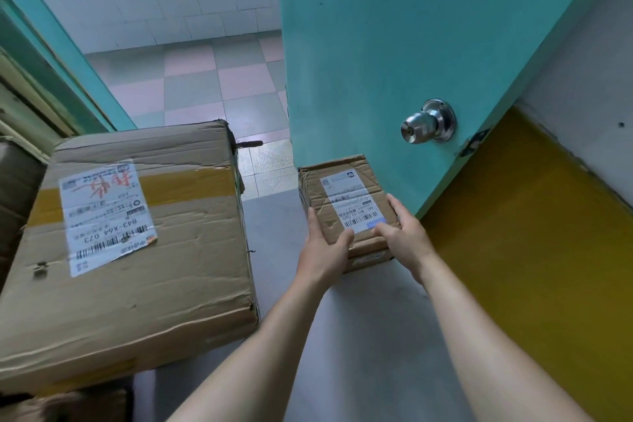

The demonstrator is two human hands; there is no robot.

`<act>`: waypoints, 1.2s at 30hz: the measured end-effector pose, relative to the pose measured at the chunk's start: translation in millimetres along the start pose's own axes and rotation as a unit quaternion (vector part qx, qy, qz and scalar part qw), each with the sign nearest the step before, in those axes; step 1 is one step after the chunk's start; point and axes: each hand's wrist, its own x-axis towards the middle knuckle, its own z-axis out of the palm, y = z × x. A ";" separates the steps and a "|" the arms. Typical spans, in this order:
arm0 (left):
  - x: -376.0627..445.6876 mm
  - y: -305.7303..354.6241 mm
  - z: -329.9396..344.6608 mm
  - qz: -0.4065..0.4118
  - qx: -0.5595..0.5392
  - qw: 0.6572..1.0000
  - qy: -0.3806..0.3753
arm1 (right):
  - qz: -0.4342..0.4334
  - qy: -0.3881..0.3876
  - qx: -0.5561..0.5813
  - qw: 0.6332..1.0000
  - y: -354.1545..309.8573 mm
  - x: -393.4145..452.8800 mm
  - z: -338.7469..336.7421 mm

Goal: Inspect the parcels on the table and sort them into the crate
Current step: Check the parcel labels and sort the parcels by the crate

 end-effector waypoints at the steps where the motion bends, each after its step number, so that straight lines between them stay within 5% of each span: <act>1: -0.1 1.0 -0.1 0.001 0.001 1.000 -0.005 | -0.001 -0.003 -0.004 1.000 0.2 1.3 -1.2; 19: -90.1 17.6 -33.4 0.144 -0.009 0.989 -0.009 | -0.114 0.139 0.003 0.984 -45.9 -90.8 4.6; 36: -280.7 -11.4 -204.2 0.317 -0.070 0.946 0.012 | -0.234 0.138 0.005 0.962 -106.3 -316.7 105.3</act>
